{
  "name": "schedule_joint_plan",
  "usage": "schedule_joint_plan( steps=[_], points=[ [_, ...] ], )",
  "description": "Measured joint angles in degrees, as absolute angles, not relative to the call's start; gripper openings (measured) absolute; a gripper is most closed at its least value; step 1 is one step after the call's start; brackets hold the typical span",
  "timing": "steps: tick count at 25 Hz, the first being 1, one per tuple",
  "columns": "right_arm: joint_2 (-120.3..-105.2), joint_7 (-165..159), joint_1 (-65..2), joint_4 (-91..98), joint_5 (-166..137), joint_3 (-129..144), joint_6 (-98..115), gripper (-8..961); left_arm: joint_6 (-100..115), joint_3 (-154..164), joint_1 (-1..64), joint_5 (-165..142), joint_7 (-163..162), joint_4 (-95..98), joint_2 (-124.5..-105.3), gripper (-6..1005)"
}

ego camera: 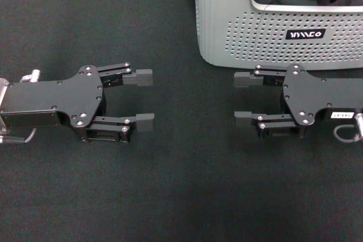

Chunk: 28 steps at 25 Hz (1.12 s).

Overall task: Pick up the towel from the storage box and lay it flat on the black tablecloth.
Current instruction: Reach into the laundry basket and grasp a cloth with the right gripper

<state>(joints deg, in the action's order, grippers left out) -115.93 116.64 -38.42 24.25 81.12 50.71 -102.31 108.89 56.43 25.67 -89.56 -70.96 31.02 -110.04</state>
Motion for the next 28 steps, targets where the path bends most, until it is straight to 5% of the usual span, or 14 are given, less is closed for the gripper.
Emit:
schedule_joint_plan(
  steps=[8, 18, 28],
  points=[
    [-115.92, 112.89, -40.74, 27.27, 82.66, 50.88, -91.89, 718, 103.75, 54.92, 25.47, -89.19, -69.4, 29.89, -110.63, 850],
    [-116.1, 97.6, -43.21, 53.05, 87.25, 60.21, -89.89, 717, 100.88, 46.89, 22.29, -89.06, -63.36, 27.88, -113.35, 846],
    [-115.31, 80.11, -35.29, 86.44, 75.24, 63.88, -72.24, 714, 100.85, 46.75, 19.44, -88.85, -61.17, 27.69, -114.45, 842]
  ],
)
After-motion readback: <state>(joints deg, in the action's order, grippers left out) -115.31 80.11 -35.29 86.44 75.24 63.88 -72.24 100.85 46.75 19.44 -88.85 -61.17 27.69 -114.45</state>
